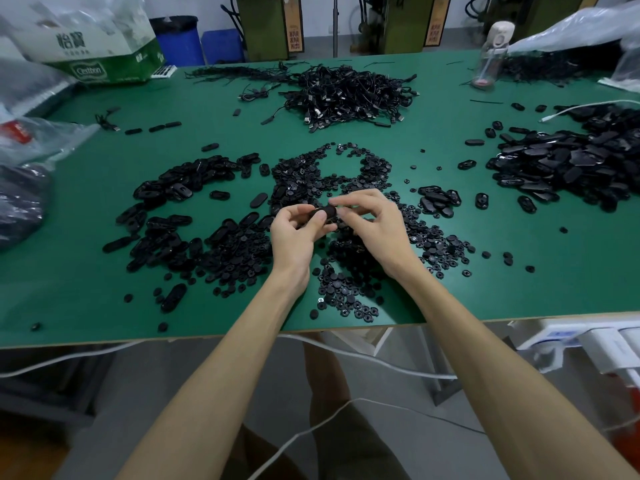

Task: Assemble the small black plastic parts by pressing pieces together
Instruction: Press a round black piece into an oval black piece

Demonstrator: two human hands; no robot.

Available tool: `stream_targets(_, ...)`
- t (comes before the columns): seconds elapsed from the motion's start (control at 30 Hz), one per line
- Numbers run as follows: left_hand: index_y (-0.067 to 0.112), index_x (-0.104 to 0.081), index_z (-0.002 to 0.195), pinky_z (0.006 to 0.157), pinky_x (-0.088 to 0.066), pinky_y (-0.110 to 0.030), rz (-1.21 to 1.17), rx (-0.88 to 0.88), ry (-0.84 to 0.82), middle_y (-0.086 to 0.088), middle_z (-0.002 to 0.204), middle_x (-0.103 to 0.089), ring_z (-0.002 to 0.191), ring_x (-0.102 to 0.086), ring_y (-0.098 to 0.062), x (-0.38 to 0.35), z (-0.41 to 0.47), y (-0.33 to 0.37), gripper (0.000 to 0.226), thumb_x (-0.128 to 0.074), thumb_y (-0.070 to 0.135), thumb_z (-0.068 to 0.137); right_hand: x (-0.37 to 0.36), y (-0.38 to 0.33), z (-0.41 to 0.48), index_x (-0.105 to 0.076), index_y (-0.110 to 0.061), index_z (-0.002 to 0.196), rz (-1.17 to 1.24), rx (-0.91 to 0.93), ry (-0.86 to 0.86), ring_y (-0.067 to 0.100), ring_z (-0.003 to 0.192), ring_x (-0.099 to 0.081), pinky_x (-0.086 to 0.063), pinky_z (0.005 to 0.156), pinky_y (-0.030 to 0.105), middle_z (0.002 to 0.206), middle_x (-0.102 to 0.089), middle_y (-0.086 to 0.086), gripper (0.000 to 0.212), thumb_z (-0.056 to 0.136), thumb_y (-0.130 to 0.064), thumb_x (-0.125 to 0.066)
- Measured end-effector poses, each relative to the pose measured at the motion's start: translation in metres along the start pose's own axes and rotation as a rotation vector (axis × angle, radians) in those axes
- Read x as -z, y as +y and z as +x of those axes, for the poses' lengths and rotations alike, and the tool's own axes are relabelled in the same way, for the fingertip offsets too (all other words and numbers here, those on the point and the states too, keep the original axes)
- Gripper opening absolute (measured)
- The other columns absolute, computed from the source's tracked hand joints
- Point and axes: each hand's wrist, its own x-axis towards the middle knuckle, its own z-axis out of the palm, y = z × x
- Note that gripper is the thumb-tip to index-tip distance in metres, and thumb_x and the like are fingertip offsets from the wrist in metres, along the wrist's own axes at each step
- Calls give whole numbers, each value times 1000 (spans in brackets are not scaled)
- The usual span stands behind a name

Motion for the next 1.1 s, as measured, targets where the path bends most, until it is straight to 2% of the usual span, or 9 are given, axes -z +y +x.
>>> stream_targets(0.1,-3,-59,113,71,-61,-24,22,-6,-27,-13,98,-65,68,-74,-14,0,-1,1,21,-69,-4,95,-1,3,1,-78,-22,112,-27,-33,9,13,91,-67,-56,88,45,103,-73,-4,18,95,-21,-72)
stream_targets(0.23,0,-58,109,68,-60,-26,108,-78,-64,-16,96,-64,75,-72,-11,-1,-1,-2,16,-66,-5,96,-3,7,2,-79,-17,102,-22,-82,10,15,87,-71,-59,84,48,92,-76,-5,10,94,-21,-73)
stream_targets(0.37,5,-63,111,66,-59,-27,240,-166,-127,-15,105,-71,90,-72,-17,-3,-1,-5,13,-65,0,99,-3,9,2,-78,-18,99,29,-66,23,9,81,-72,-58,75,32,84,-76,-7,9,96,-18,-70)
stream_targets(0.43,9,-66,110,63,-58,-26,296,-200,-151,-10,103,-73,91,-73,-16,-4,-1,-6,13,-65,3,99,-3,10,2,-78,-17,100,56,-64,29,11,77,-72,-58,69,28,82,-76,-4,9,96,-17,-70)
stream_targets(0.63,9,-72,110,61,-56,-22,309,-191,-144,-2,100,-75,87,-73,-7,-2,1,-8,14,-67,5,97,-3,11,2,-78,-15,100,112,-64,42,12,74,-72,-58,64,26,83,-77,-1,9,95,-13,-71)
stream_targets(0.8,10,-73,107,61,-55,-22,286,-187,-143,-3,99,-76,85,-73,-8,-2,0,-7,14,-68,3,96,-3,11,2,-77,-11,101,156,-70,36,10,73,-72,-55,63,22,83,-77,1,9,95,-10,-71)
stream_targets(1.1,9,-73,105,62,-56,-23,266,-176,-156,-6,97,-76,80,-71,-7,-2,-2,-5,13,-70,2,95,-1,13,2,-77,-10,100,212,-68,26,19,76,-73,-59,67,27,84,-78,5,8,95,-10,-72)
